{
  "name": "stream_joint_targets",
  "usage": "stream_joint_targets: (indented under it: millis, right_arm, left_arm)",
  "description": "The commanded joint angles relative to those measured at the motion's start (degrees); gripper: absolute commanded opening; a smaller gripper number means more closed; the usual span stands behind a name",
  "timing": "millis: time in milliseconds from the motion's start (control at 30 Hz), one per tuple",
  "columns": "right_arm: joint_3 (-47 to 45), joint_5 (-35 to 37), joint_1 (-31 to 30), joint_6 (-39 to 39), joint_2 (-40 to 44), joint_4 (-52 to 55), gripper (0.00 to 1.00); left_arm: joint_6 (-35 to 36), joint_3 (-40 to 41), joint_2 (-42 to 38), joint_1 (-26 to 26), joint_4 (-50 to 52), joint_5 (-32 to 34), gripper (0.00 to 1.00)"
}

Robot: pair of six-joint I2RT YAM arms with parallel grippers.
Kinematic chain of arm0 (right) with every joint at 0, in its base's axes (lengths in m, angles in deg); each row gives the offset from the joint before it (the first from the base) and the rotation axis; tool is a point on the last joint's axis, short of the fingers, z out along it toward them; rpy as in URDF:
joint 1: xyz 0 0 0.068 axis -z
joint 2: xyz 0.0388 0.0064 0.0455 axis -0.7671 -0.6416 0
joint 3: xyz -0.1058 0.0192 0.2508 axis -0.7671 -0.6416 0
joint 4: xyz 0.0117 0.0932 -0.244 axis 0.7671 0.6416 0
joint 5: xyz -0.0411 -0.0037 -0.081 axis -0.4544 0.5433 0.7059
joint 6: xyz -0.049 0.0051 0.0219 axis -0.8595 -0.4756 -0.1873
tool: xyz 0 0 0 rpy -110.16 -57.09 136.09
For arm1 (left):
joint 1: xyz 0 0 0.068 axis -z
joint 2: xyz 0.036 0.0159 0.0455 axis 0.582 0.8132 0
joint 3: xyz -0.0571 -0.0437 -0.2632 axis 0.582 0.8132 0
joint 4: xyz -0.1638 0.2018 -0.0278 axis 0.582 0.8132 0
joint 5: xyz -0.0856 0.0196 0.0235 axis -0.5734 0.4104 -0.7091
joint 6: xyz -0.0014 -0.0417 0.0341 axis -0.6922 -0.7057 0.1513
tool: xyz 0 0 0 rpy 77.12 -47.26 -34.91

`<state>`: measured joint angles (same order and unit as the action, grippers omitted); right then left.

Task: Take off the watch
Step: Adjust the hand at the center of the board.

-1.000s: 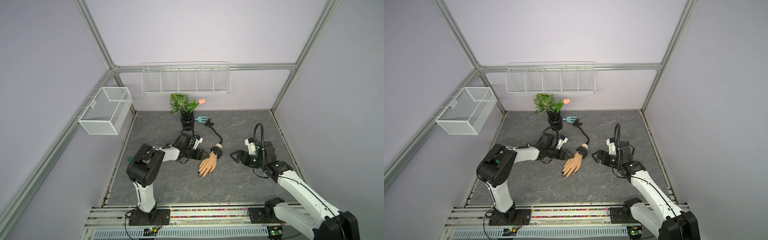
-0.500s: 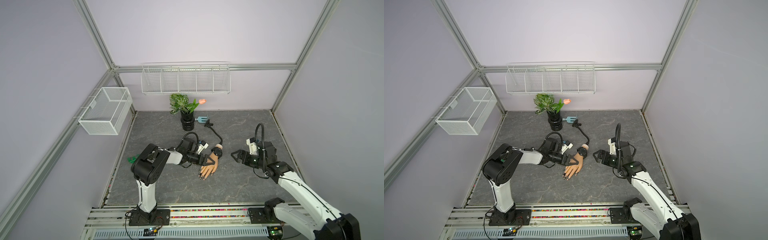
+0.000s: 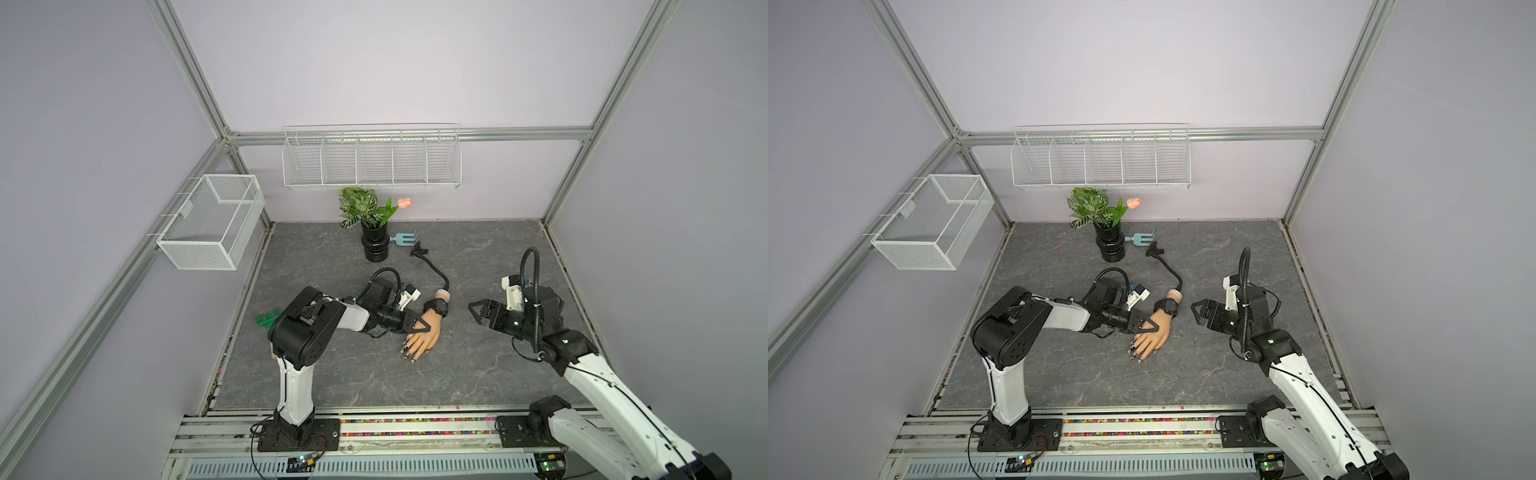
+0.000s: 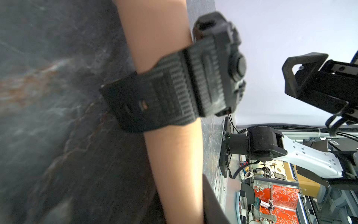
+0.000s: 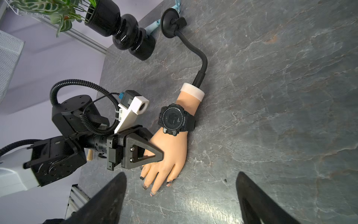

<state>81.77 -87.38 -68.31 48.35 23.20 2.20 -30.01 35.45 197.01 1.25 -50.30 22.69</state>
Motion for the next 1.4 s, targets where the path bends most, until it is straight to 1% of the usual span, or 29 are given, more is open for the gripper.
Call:
stream_joint_targets:
  millis: [0, 33, 67, 100, 167, 233, 300, 333, 400, 533, 600, 633, 700, 833, 967, 1000, 1100, 1133, 1233, 1267, 1333, 1367]
  right_arm:
    - [-0.07, 1.97, -0.41, 0.03, 1.6, 1.63, 0.89]
    - [0.06, 2.14, -0.41, -0.06, 2.03, 1.87, 0.89]
    - [0.16, 2.37, -0.41, -0.19, 2.32, 2.02, 0.89]
    - [0.24, 2.68, -0.41, -0.36, 2.72, 2.04, 0.89]
    - [0.33, 3.07, -0.32, -0.55, 3.25, 2.02, 0.89]
    - [0.31, 3.53, -0.26, -0.7, 3.41, 1.81, 0.89]
    - [0.24, 3.79, -0.17, -0.92, 3.3, 1.49, 0.89]
    - [0.17, 3.83, -0.18, -1.04, 3.14, 1.13, 0.89]
    - [0.02, 3.7, -0.03, -1.11, 2.7, 0.65, 0.89]
    - [-0.51, 2.89, 0.21, -1.03, 2.09, -0.45, 0.89]
    - [-0.8, 2.61, 0.46, -1.05, 2.23, -0.63, 0.89]
    - [-1.03, 2.52, 0.55, -1.08, 2.37, -0.81, 0.89]
    - [-1.21, 2.23, 0.87, -1.08, 2.63, -0.9, 0.89]
    - [-1.68, 1.82, 2.14, -0.88, 3.53, -0.46, 0.89]
    - [-2.52, 1.25, 4.29, 0.42, 4.92, -0.46, 0.89]
    - [-2.62, 1.07, 4.81, 0.69, 5.22, -0.4, 0.89]
    - [-2.51, 0.19, 5.82, 0.84, 5.42, -0.47, 0.89]
    - [-2.19, 0.15, 5.96, 0.59, 5.28, -0.31, 0.89]
    - [-0.64, -0.08, 5.92, -1.62, 4.81, -0.27, 0.89]
    - [-0.09, -0.86, 5.87, -2.83, 4.98, -0.78, 0.89]
    - [0.12, -2.83, 5.63, -5.25, 6.28, -3.14, 0.89]
    - [0.09, -3.63, 5.38, -6.65, 7.21, -4.76, 0.89]
  left_arm:
    - [10.11, -6.01, -3.78, 1.51, 19.72, 11.42, 0.0]
    - [12.63, -8.31, -4.95, 2.28, 26.72, 17.09, 0.0]
    - [14.39, -10.25, -6.17, 2.88, 31.49, 22.3, 0.0]
    - [15.74, -12.16, -7.56, 3.78, 36.5, 28.85, 0.0]
    - [16.83, -15.79, -9.69, 6.47, 44.47, 41.75, 0.0]
    - [18.72, -19.66, -10.64, 11.3, 52.03, 57.06, 0.0]
    - [20.26, -22.82, -10.13, 16.66, 57.52, 71.65, 0.0]
    - [20.96, -23.99, -9.52, 19.33, 59.67, 78.6, 0.0]
    - [21.81, -25.27, -8.35, 23.19, 62.15, 90.18, 0.0]
    - [24.09, -23.46, -6.05, 29.32, 62.34, 113.96, 0.0]
    - [25.79, -21.89, -4.52, 31.28, 60.77, 120.78, 0.0]
    - [26.04, -21.11, -3.66, 32.09, 59.81, 122.77, 0.0]
    - [26.35, -19.58, -2.09, 33.44, 57.86, 123.24, 0.0]
    - [24.1, -15.6, 1.04, 37.34, 52.65, 126.66, 0.0]
    - [26.72, -10.39, 2.64, 39.73, 44.63, 128.46, 0.0]
    - [26.6, -9.77, 2.64, 39.95, 43.96, 128.83, 0.04]
    - [29.68, -5.83, 1.04, 40.96, 37.55, 129.22, 0.4]
    - [31.06, -4.51, 0.23, 41.2, 35.12, 129.08, 0.55]
    - [31.79, -3.05, -2.18, 41.21, 32.21, 127.79, 0.85]
    - [32.05, -2.79, -2.9, 41.21, 31.54, 127.33, 0.92]
    - [32.11, -2.34, -4.38, 41.38, 30.28, 127.49, 0.99]
    - [32.15, -2.03, -5.36, 41.52, 29.62, 127.42, 1.0]
